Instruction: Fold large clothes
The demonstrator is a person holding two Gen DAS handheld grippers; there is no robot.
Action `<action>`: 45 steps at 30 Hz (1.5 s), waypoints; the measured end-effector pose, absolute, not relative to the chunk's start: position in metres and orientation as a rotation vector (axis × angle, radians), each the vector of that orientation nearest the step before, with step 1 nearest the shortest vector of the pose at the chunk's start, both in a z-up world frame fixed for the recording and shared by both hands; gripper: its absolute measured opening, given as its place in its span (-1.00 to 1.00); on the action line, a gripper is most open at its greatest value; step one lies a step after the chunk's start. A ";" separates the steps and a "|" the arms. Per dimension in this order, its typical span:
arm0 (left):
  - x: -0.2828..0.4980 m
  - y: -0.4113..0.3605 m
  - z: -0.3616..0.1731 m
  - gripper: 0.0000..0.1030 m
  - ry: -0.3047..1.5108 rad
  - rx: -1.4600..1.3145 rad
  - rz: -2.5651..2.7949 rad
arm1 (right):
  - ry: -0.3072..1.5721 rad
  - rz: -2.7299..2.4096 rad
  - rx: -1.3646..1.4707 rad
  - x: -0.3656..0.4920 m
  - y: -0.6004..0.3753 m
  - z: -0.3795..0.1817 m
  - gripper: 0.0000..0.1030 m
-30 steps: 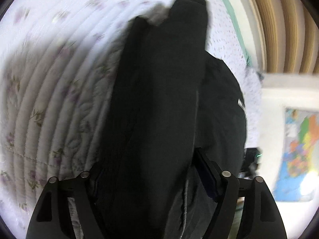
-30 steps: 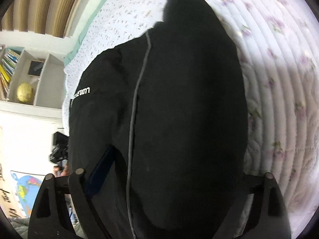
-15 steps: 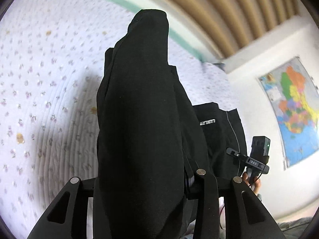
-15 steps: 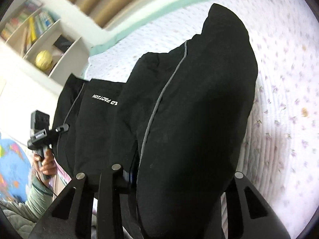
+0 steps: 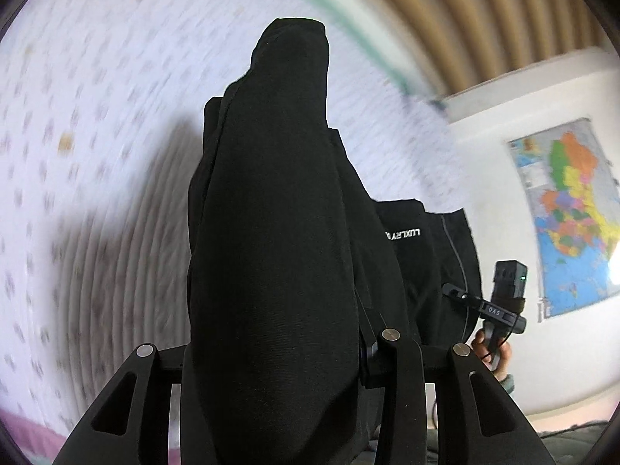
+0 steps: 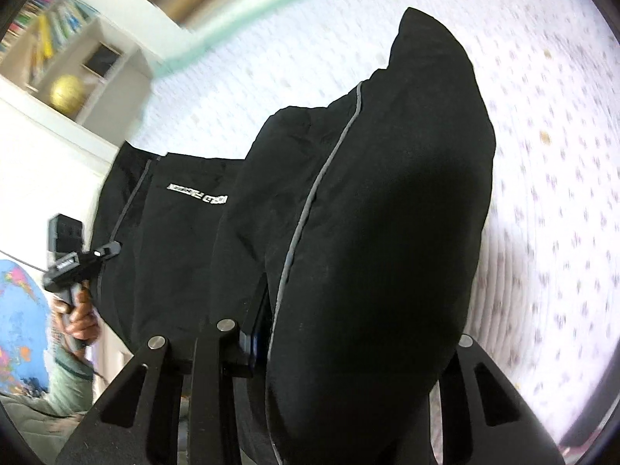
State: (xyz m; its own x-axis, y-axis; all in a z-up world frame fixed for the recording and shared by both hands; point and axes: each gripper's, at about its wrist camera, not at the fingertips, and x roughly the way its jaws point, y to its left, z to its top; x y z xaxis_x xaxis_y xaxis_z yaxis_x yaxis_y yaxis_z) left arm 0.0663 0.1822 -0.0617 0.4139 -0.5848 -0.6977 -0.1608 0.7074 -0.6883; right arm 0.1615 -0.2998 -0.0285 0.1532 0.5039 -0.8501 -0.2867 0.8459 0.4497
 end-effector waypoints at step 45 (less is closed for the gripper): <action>-0.004 0.092 0.209 0.52 0.692 -0.097 0.185 | 0.987 0.253 0.005 0.058 -0.169 0.176 0.47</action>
